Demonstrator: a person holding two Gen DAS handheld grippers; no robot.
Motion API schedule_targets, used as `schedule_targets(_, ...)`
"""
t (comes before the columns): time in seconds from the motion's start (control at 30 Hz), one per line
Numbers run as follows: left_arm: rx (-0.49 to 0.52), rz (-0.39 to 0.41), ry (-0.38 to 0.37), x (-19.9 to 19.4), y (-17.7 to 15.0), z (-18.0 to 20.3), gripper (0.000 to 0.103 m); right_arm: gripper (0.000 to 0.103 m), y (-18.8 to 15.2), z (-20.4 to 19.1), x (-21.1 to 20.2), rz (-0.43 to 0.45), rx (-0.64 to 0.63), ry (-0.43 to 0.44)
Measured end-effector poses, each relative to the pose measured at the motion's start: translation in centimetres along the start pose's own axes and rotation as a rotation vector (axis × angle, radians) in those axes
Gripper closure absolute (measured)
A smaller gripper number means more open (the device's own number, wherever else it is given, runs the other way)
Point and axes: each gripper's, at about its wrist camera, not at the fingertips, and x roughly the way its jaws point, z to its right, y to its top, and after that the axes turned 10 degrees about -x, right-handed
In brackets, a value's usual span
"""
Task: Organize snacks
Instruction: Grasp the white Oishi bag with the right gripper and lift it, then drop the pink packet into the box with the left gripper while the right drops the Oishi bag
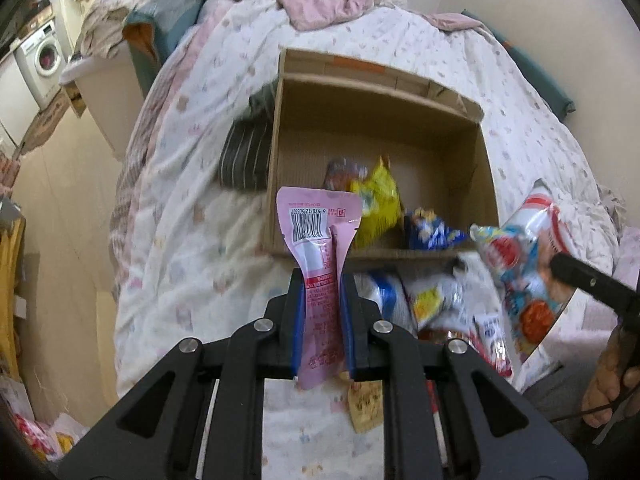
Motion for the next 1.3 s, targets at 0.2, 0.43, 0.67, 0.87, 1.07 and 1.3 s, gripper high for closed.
schedule_targets(0.2,0.018,0.028,0.008,1.5,3.1,1.4,0.09,0.062,3.5,2.3,0.3,0.093,0.028,-0.016)
schedule_targets(0.43,-0.014,0.074,-0.018,3.2,5.8,2.6,0.09,0.062,6.6,4.0,2.0,0.128,0.052,-0.035)
schedule_targets(0.67,0.022,0.126,0.022,6.0,6.3,2.6,0.09,0.062,7.0,5.2,4.9,0.128,0.064,-0.04)
schedule_targets(0.87,0.03,0.082,0.037,9.3,6.4,2.2,0.09,0.062,6.7,6.4,7.2,0.102,0.081,-0.055)
schedule_targets(1.07,0.019,0.058,0.026,10.7,6.3,2.2,0.088,0.062,6.4,7.6,9.8,0.047,0.082,-0.091)
schedule_targets(1.3,0.034,0.047,0.029,11.1,6.1,2.6,0.084,0.062,6.3,7.4,11.0,0.016,0.077,-0.092)
